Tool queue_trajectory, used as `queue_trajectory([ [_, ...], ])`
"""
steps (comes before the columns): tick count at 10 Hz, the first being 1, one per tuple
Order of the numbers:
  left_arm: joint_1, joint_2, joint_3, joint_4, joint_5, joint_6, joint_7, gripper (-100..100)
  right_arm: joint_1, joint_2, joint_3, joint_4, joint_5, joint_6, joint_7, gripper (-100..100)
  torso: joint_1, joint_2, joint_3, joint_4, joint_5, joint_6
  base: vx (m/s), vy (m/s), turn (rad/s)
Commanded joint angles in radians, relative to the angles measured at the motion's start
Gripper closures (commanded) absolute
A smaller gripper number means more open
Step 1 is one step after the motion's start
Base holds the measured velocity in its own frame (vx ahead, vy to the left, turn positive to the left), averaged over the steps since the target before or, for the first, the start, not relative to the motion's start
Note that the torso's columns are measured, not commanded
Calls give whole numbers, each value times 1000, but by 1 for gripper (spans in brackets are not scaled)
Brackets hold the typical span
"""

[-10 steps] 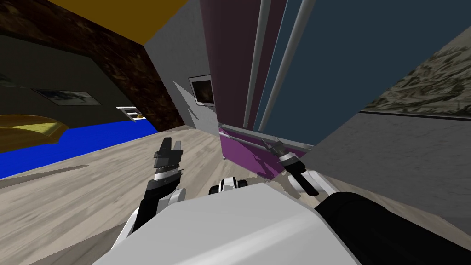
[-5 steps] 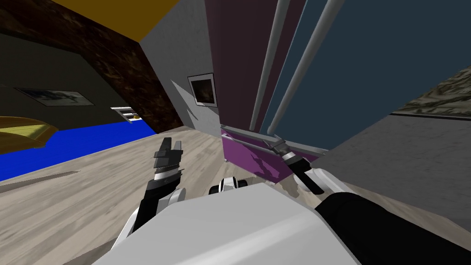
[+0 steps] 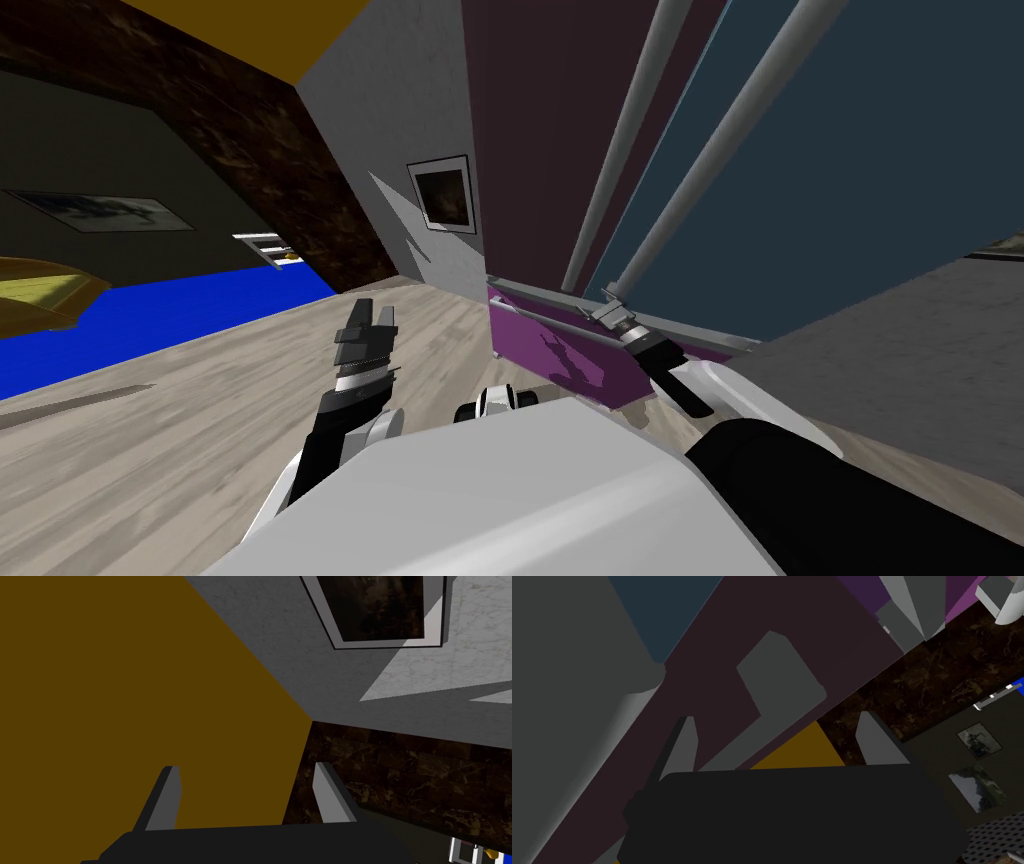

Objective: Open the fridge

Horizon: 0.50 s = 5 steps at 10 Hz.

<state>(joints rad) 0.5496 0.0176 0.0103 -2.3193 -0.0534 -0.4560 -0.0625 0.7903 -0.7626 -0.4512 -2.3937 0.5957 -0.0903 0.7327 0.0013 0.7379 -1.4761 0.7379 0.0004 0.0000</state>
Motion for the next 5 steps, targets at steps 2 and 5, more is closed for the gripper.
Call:
queue_trajectory([
  [2,0,0,0,0,0,0,0,0,31,-74,-52,5,52,52,71,-100,-1,0,0,0,0,0,185,136,-5],
  [5,0,0,0,0,0,0,0,0,33,-79,-57,7,56,58,77,-100,-4,3,2,0,-1,-3,93,54,-10],
])
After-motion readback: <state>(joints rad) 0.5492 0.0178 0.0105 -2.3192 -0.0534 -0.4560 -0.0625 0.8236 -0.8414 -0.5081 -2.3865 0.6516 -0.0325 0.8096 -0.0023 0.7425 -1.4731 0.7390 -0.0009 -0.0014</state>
